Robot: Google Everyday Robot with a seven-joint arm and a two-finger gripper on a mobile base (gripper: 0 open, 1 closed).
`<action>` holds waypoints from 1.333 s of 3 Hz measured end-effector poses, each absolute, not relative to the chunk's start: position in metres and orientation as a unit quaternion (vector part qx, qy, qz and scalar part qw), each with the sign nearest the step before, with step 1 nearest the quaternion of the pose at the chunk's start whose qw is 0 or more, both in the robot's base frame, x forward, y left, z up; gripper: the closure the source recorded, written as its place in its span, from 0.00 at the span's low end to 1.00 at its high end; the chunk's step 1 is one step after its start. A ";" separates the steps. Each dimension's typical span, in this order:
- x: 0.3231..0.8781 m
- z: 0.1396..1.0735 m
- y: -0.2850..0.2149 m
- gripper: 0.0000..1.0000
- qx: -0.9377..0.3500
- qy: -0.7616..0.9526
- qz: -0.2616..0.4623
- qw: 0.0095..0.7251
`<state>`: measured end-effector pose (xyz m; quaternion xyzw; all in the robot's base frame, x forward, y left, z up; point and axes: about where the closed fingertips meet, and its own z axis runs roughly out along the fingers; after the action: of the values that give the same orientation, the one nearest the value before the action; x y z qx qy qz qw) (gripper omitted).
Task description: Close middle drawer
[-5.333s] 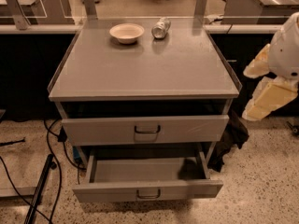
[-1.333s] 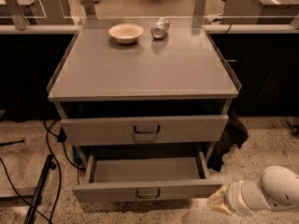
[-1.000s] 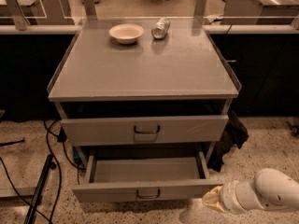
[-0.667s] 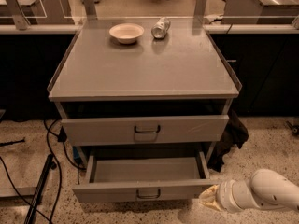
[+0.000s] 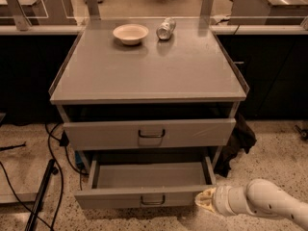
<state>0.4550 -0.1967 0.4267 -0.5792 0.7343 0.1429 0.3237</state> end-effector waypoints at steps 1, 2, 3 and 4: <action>0.464 0.418 -0.190 1.00 -0.584 0.724 0.136 0.341; 0.475 0.411 -0.185 1.00 -0.584 0.713 0.128 0.365; 0.487 0.409 -0.182 1.00 -0.582 0.704 0.119 0.389; 0.501 0.410 -0.181 1.00 -0.576 0.696 0.108 0.414</action>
Offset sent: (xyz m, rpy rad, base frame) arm 0.0333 0.0134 -0.0221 0.0468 -0.1583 0.0057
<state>0.5009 -0.1807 0.4101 -0.5763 0.6962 0.1084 0.4140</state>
